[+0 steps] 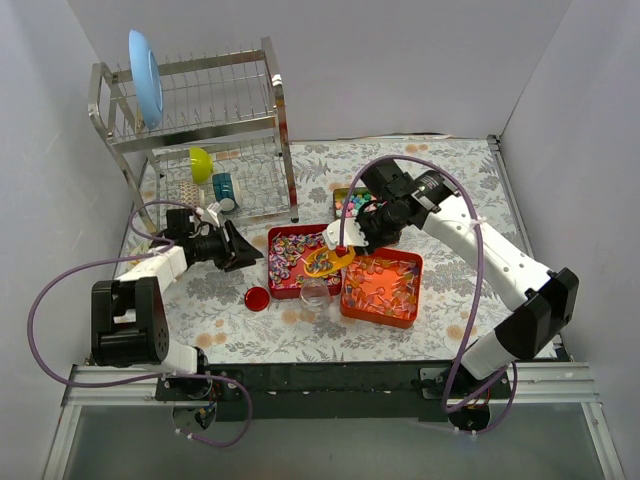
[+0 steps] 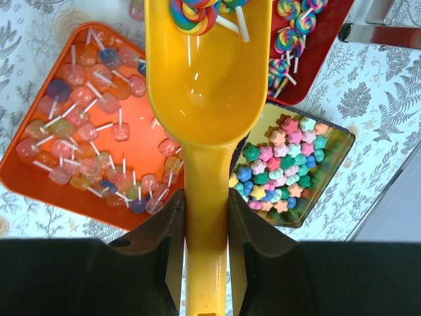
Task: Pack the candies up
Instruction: Place the fake candies in the packing bottle.
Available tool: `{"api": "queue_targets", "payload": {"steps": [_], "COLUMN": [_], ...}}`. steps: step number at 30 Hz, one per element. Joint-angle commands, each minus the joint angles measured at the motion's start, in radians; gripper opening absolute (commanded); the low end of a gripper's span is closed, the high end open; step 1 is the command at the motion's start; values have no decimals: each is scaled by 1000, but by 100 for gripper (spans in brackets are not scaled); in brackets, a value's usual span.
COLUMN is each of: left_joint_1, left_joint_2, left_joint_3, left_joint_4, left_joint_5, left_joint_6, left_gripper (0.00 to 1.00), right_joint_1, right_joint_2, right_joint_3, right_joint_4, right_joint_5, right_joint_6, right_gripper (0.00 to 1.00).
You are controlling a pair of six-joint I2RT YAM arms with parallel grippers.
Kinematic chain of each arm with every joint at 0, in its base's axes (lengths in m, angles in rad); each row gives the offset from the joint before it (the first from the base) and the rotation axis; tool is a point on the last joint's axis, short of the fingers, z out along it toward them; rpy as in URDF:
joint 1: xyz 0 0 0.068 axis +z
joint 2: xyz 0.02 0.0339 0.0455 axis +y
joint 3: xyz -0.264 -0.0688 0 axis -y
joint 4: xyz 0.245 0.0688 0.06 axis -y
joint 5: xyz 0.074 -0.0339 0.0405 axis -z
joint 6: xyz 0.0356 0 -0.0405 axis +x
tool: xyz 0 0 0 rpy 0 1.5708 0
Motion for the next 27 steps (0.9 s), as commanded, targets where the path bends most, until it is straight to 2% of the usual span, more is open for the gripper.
{"api": "queue_targets", "payload": {"steps": [1,7,18,27], "left_joint_1": [3,3,5,9], "left_joint_2": [-95,-153,-203,-249], "left_joint_3": [-33,-80,-99,-144], "left_joint_4": [52,70,96,134], "left_joint_5": [-5,-18,-54,-41], "left_joint_6": [-28,-44,-67,-105], "left_gripper": [43,43,48,50], "right_joint_1": [27,93,252,320], "right_joint_2": [-56,-60,-69,-17], "right_joint_3": [20,27,-32,50], "right_joint_4": [-82,-114,-96,-122], "right_joint_5": [80,161,427,551], "right_joint_6": [-45,-57,-37,7], "right_gripper": [1,1,1,1]}}
